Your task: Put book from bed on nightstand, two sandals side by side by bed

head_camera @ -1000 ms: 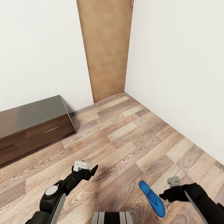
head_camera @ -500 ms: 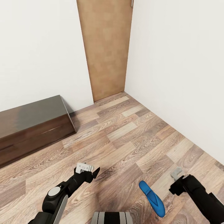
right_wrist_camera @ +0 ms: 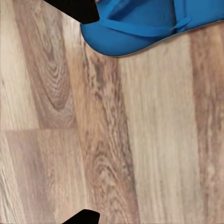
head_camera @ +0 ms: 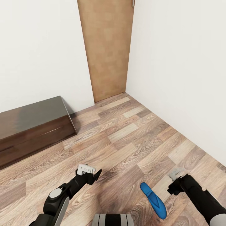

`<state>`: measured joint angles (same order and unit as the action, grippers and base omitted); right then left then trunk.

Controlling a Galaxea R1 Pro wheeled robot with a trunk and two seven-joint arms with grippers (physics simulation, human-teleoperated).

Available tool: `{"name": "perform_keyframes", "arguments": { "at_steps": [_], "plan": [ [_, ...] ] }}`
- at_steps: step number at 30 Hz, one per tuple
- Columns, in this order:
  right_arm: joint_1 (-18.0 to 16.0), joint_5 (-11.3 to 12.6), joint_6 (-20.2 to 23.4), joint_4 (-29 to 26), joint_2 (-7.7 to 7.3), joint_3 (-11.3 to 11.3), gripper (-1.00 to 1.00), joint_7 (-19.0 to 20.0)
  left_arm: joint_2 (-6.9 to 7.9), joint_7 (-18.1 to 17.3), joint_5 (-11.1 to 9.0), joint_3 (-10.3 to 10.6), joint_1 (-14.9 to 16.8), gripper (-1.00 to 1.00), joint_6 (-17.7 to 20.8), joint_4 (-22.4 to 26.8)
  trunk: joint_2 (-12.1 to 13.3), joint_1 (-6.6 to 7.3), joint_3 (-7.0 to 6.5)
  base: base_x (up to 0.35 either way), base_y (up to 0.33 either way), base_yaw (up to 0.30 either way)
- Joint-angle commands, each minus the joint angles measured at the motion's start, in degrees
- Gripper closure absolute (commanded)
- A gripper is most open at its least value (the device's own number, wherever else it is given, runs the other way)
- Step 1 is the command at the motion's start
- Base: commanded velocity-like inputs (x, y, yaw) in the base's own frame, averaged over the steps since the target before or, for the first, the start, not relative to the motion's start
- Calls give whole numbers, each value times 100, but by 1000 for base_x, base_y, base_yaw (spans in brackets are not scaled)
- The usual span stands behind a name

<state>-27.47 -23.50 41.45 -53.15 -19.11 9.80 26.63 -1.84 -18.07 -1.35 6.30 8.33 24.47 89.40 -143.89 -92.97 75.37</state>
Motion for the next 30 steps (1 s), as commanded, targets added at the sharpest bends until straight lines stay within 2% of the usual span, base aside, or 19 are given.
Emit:
{"name": "perform_keyframes", "arguments": {
  "at_steps": [1,4,7,8,10,15,30],
  "plan": [
    [-3,-64,14,-7,12,15,-100,49,-4,-16,-14,-6,2,-100,41,7,-2,1,4,0,0,0],
    [-4,-60,10,-4,107,53,-100,59,-4,-20,-14,-6,2,-100,41,7,-2,1,4,0,0,0],
    [-4,-80,6,0,309,195,-100,67,-7,-20,-14,-1,2,-100,41,7,-2,1,4,0,0,0],
    [-4,-106,4,22,581,540,-100,71,-7,-21,-14,2,2,-100,41,7,-2,1,4,0,0,0],
    [-4,-120,6,28,661,724,-100,87,-5,-21,-14,-1,2,-100,41,7,-2,1,4,0,0,0],
    [-4,-128,10,27,717,851,-100,112,-4,-21,-18,-1,2,-100,41,7,-2,1,4,0,0,0],
    [-6,-113,4,32,709,857,-100,106,-9,-21,-15,3,2,-100,48,7,-3,-2,27,0,0,0]
  ]
}}
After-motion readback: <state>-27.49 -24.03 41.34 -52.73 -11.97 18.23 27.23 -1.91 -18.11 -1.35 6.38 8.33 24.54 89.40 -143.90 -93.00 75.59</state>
